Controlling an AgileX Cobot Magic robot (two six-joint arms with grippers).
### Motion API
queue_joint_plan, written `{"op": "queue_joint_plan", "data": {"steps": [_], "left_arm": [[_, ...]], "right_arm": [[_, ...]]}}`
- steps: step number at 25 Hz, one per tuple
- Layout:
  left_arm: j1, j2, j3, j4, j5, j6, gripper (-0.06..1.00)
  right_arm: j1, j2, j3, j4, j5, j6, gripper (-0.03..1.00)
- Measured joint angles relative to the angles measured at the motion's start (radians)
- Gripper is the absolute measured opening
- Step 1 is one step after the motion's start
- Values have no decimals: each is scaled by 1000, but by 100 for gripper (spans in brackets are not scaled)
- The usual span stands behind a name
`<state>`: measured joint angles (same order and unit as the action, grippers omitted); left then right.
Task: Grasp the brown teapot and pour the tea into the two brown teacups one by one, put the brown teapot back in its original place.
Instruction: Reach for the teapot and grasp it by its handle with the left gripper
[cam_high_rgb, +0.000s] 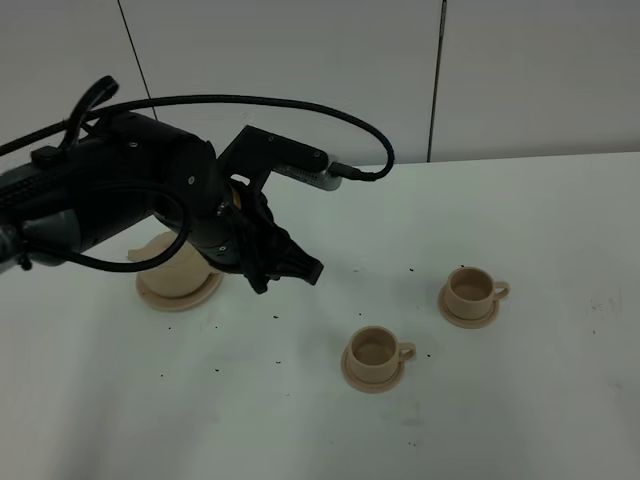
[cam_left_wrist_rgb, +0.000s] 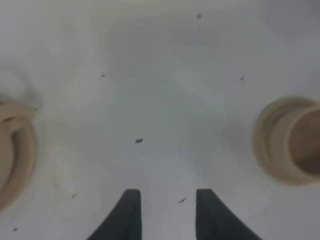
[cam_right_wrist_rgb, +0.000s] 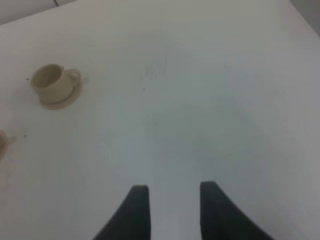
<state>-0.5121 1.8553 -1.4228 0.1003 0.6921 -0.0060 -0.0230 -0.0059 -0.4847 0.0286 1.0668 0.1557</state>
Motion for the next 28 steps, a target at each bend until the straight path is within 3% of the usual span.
{"op": "queue_joint_plan", "data": {"steps": [6, 15, 21, 28], "left_arm": [[19, 141, -166, -3, 75, -36, 34], [121, 371, -508, -2, 357, -27, 34], [184, 405, -548, 2, 349, 6, 34], [220, 407, -549, 7, 272, 6, 34]], "right_arm": [[0, 0, 0, 0, 0, 0, 24], [0, 0, 0, 0, 0, 0, 24], [0, 0, 0, 0, 0, 0, 24], [0, 0, 0, 0, 0, 0, 24]]}}
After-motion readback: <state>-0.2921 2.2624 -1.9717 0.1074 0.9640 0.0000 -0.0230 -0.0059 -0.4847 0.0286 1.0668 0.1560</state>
